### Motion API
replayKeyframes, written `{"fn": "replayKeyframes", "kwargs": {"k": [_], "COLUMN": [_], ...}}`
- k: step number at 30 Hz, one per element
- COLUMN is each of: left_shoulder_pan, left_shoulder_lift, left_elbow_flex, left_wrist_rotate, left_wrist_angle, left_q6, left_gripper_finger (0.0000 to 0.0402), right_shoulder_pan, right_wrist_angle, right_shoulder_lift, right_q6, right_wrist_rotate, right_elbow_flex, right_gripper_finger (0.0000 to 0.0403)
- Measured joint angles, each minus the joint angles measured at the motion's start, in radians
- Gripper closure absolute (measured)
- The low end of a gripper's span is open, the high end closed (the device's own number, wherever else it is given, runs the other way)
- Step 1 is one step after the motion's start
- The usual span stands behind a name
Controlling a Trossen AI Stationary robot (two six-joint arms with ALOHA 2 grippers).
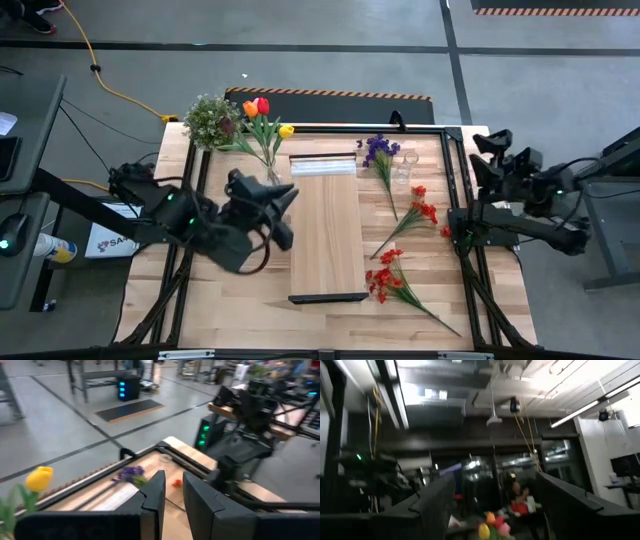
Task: Pick and place flowers into a vace then onto a shelf
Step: Put the bottom orange flowers into the right transparent vase
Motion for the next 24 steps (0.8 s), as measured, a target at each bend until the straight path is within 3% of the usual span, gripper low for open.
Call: {"fn": "replayKeyframes", "kwargs": {"k": [7,15,24], "left_shoulder_pan": [-0.077,-0.088,-0.087], "left_shoulder_lift": [0.011,0.011,0.011], "left_elbow_flex": [0.000,-0.019,-0.019], "left_wrist_rotate": [-0.050,-0.025,0.058], "left_wrist_angle": [0.013,-0.040,-0.217], "left_q6": [-0.056,-0.156,-0.411], "left_gripper_finger": [0.0300,0.0300,0.0300], "right_shoulder_pan": [0.000,0.000,0.000], "right_wrist_angle": [-0.278,-0.578,-0.904], "right_shoulder_lift": [0.074,0.261,0.489], "right_q6": [-0.045,-0.038,0.163], "right_wrist_rotate": [-0.020,-0.101,-0.258], "right_elbow_flex": [0.207,0.411,0.616], "right_gripper_finger": [0.0135,0.0135,0.0135]}}
